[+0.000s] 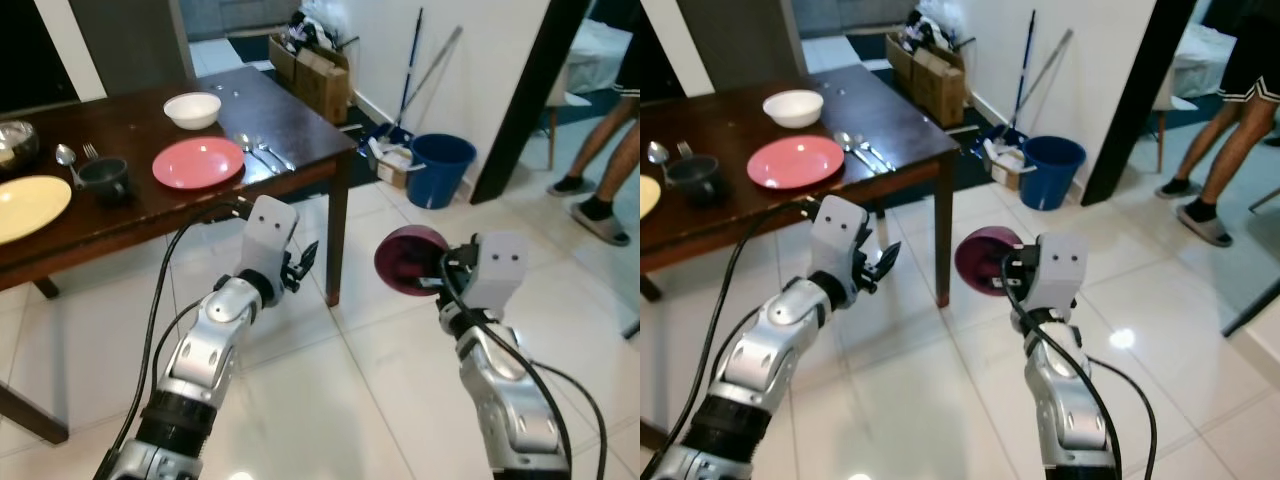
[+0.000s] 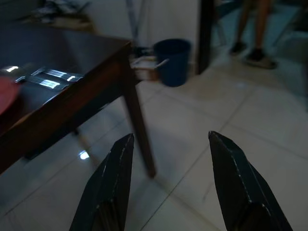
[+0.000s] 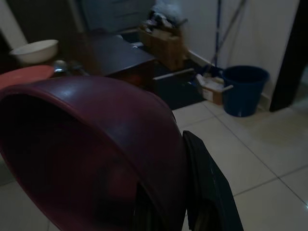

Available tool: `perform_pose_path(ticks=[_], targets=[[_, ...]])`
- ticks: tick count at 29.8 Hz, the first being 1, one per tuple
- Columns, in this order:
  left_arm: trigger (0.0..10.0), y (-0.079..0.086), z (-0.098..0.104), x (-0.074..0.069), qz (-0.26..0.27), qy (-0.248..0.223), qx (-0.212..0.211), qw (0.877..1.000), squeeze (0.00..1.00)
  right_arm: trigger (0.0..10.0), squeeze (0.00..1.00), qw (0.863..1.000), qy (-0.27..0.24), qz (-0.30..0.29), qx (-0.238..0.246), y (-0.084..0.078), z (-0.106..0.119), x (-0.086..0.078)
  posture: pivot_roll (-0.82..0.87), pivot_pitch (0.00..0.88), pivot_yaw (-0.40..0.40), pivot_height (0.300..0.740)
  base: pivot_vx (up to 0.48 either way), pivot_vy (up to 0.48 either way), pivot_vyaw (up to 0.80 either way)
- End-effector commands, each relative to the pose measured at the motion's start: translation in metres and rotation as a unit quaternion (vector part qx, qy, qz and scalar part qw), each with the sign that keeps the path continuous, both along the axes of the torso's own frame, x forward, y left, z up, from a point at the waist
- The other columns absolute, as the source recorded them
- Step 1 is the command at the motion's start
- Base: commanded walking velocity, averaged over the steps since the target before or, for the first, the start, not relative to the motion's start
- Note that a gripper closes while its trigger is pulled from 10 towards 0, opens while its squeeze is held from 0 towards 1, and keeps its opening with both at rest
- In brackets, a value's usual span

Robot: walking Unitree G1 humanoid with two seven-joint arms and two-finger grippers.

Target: Setting the table

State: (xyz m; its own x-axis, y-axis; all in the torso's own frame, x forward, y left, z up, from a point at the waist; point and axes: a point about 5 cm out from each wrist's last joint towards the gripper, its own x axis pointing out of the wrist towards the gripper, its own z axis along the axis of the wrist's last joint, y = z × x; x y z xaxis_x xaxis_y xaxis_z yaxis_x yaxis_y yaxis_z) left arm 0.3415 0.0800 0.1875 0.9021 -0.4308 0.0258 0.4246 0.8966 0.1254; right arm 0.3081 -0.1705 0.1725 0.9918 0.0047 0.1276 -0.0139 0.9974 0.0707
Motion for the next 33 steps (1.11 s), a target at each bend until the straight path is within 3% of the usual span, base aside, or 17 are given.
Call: perform_pose_path(ticks=[1,33], targets=[[10.0,0.0058,-0.0042,0.0004,0.012,0.007,0.009,1.000,0.00,10.0,0.00,1.000,-0.015,0.004,0.009,0.0003,0.0062,-0.0001,-0.07,0.009,0.100,0.740,0.480,0.000,0.00],[10.0,0.0107,-0.0008,0.0045,0.037,0.001,0.004,0.999,0.00,10.0,0.00,0.999,-0.022,0.029,0.016,0.0028,0.0079,0.0056,-0.06,0.000,0.101,0.740,0.480,0.000,0.00]])
